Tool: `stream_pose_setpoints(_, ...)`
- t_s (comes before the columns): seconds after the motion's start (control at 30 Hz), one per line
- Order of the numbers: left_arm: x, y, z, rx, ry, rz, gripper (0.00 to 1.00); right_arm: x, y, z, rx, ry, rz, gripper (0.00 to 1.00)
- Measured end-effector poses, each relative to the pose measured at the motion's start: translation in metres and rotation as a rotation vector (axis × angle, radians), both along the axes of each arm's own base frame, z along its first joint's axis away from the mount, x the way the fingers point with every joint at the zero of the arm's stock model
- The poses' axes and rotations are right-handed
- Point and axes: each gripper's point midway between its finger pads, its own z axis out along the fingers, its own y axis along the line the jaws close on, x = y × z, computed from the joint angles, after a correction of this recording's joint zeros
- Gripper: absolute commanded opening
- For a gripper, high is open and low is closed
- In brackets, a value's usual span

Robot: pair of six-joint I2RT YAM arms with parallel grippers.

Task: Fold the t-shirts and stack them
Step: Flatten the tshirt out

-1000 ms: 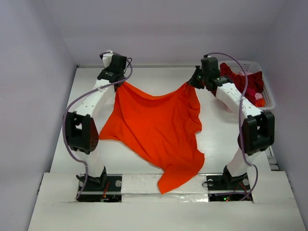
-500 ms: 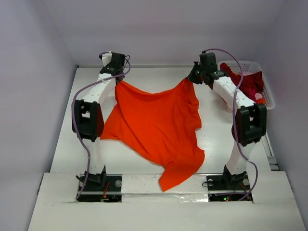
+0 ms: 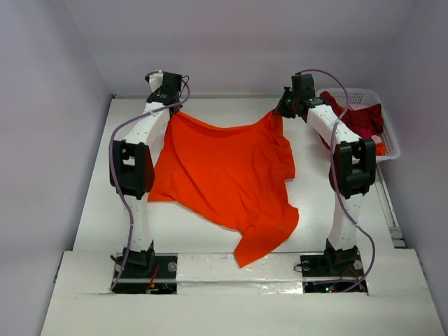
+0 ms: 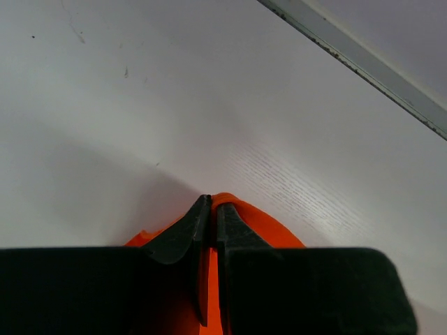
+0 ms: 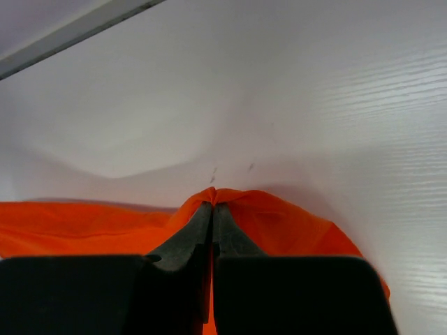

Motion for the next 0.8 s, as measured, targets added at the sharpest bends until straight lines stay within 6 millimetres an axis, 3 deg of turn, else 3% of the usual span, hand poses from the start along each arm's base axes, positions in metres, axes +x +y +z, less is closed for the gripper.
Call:
stream_pose_setpoints(0.1, 0.003, -0.002, -0.003, -0.006, 0.002, -0.004, 0.0, 0.006, -0.009, -0.022, -0.003, 0.043, -0.013, 0.13)
stream_pose_setpoints(0.13, 0.004, -0.002, -0.005, -0.006, 0.005, -0.004, 0.0, 0.006, -0.011, -0.029, -0.006, 0.058, -0.015, 0.26)
stream_pose_setpoints(0.2, 0.005, -0.003, -0.01, -0.006, 0.014, -0.005, 0.0, 0.006, -0.016, -0.038, -0.014, 0.081, -0.024, 0.42)
stream_pose_setpoints(0.23, 0.005, -0.003, -0.013, -0.006, 0.019, -0.006, 0.0, 0.005, -0.018, -0.04, -0.017, 0.087, -0.025, 0.53)
stream_pose_setpoints(0.3, 0.007, -0.004, -0.017, -0.006, 0.025, -0.008, 0.0, 0.007, -0.02, -0.037, -0.022, 0.077, -0.024, 0.62)
stream_pose_setpoints(0.37, 0.008, -0.004, -0.02, -0.006, 0.031, -0.009, 0.0, 0.007, -0.02, -0.033, -0.025, 0.065, -0.022, 0.77)
stream_pose_setpoints(0.4, 0.007, -0.004, -0.021, -0.005, 0.035, -0.008, 0.0, 0.007, -0.02, -0.031, -0.028, 0.061, -0.02, 0.79)
stream_pose_setpoints(0.53, 0.007, -0.004, -0.022, -0.005, 0.036, -0.008, 0.0, 0.007, -0.023, -0.023, -0.045, 0.041, -0.019, 0.73)
stream_pose_setpoints(0.63, 0.007, -0.004, -0.022, -0.005, 0.036, -0.008, 0.0, 0.008, -0.022, -0.018, -0.05, 0.034, -0.011, 0.59)
stream_pose_setpoints(0.67, 0.007, -0.004, -0.022, -0.005, 0.036, -0.008, 0.0, 0.007, -0.022, -0.017, -0.051, 0.037, -0.006, 0.59)
stream_pose_setpoints(0.73, 0.007, -0.004, -0.022, -0.005, 0.036, -0.008, 0.0, 0.01, -0.021, -0.012, -0.056, 0.037, 0.001, 0.47)
stream_pose_setpoints(0.8, 0.007, -0.004, -0.022, -0.005, 0.036, -0.008, 0.0, 0.016, -0.019, -0.009, -0.06, 0.029, 0.004, 0.46)
